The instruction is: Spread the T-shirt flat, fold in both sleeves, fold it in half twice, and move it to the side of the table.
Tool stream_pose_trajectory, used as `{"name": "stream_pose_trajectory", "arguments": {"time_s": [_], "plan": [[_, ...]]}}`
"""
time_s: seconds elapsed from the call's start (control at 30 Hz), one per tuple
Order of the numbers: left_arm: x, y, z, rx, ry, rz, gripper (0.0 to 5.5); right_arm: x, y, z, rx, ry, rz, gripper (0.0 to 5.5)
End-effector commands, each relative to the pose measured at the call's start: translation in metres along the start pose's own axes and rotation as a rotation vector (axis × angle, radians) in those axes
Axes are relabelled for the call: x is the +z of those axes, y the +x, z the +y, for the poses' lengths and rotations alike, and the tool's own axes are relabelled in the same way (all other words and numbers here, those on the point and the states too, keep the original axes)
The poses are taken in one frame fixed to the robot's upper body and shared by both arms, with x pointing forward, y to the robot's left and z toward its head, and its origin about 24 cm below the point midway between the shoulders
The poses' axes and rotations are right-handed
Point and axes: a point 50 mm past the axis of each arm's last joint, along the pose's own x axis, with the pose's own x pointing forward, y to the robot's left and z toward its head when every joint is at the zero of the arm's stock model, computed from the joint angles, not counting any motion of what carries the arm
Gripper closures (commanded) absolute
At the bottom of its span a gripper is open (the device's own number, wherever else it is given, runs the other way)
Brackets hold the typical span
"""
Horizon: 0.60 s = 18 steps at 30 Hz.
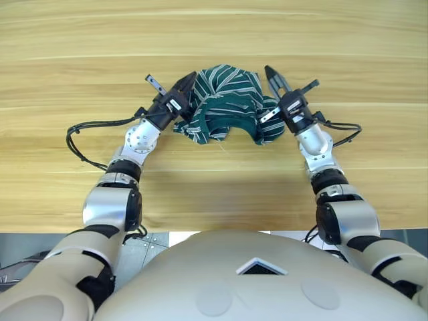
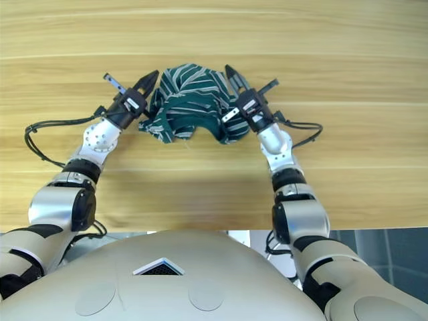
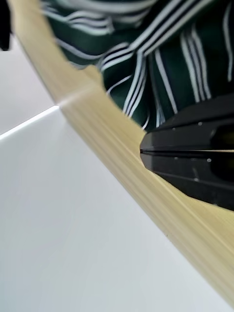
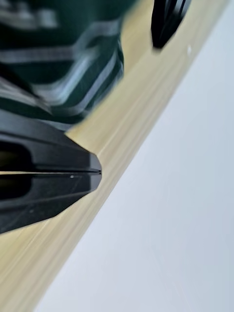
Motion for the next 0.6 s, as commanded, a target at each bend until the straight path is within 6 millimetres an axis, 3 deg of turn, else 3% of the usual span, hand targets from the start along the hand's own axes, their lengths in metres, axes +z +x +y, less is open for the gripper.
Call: {"name": "stream_pose_trajectory", "arguments": {"time_s": [0.03,0.2,0.6], "plan": [[-0.004,0.003,-0.001,-0.017,0.170,0.031,5.50,0.001,-0.003,0.008,0.073,-0.055,0.007,5.47],[-0.006,0.004,-0.004,-0.007,0.247,0.023,5.50,-0.002,-0.004,0.015,0.107,-0.091,0.044,5.47],[0.002,0.005,-0.008,0.012,0.199,-0.050,5.50,-0.009,0.001,0.003,-0.001,-0.091,0.106,5.47]]}}
